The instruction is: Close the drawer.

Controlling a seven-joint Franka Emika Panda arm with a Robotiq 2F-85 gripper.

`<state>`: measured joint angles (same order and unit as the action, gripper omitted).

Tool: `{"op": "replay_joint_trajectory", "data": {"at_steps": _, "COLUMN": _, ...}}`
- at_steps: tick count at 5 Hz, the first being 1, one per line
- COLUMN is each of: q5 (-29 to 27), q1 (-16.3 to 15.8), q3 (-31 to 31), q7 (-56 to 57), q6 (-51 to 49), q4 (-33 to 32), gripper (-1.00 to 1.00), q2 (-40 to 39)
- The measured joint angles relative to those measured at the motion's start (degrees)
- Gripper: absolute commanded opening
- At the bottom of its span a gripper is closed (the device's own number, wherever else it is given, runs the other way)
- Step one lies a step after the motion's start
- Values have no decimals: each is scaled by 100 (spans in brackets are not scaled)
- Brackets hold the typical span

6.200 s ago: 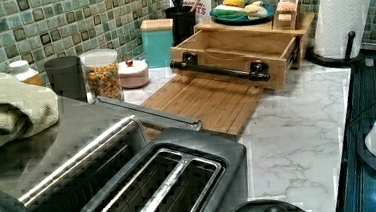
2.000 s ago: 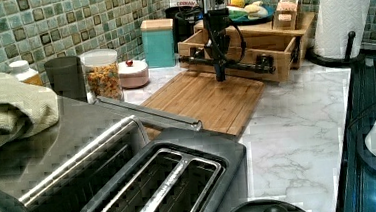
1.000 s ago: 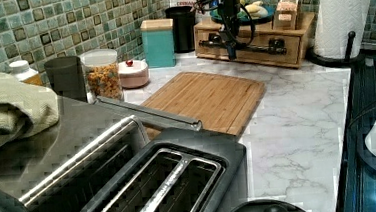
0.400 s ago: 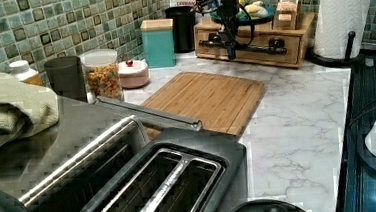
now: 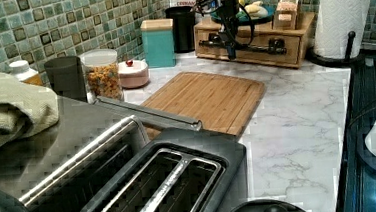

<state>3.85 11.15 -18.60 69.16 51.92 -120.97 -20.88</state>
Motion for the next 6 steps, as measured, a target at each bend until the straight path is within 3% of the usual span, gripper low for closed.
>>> {"op": "replay_joint_trajectory", "data": {"at_steps": 6, "q5": 5, "q1": -178, "q3": -158, "q7": 0, "q6": 22, "q4": -22, "gripper": -100, "q2": -1}}
